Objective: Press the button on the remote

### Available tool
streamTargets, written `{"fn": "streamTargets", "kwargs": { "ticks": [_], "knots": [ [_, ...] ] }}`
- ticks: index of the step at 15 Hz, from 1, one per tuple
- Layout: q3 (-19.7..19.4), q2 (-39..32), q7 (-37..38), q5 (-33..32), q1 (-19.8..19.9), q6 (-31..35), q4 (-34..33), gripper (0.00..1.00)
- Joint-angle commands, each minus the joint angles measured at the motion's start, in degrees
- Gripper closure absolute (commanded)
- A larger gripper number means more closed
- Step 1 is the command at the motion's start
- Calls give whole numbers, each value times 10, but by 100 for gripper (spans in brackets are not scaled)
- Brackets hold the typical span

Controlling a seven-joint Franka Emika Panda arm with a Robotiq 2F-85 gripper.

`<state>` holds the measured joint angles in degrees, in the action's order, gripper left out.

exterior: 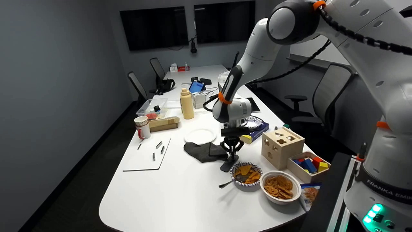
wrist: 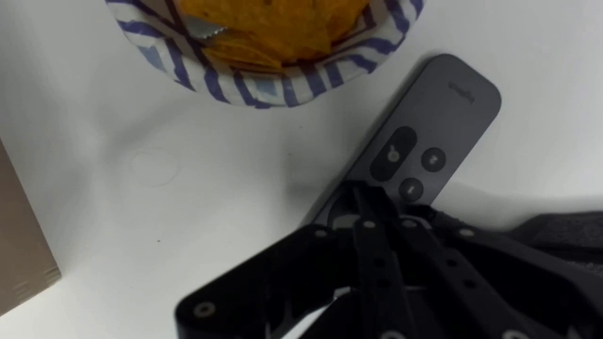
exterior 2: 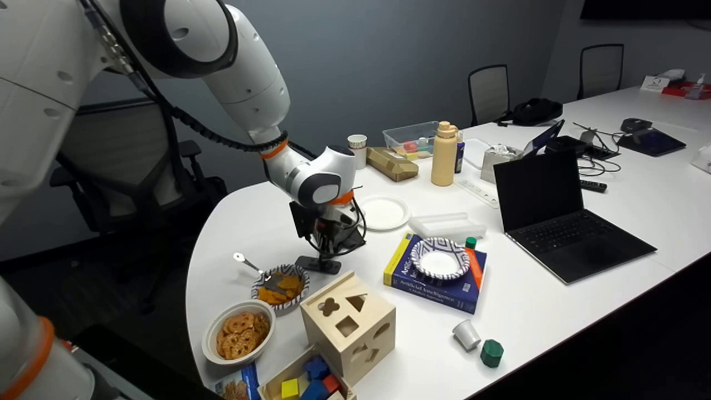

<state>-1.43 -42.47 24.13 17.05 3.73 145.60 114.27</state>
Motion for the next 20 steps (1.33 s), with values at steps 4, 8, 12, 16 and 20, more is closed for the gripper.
{"fn": "streamTargets", "kwargs": {
  "ticks": [4,8,12,16,20],
  "knots": [
    [-10,-46,14,12,-8,-27,-56,100],
    [-8,-65,14,14,-4,-45,-82,100],
    [-13,-80,23,11,-7,-76,-105,100],
    [-16,-82,24,10,-8,-93,-119,100],
    [-21,-53,25,8,-13,-74,-96,100]
  ]
}}
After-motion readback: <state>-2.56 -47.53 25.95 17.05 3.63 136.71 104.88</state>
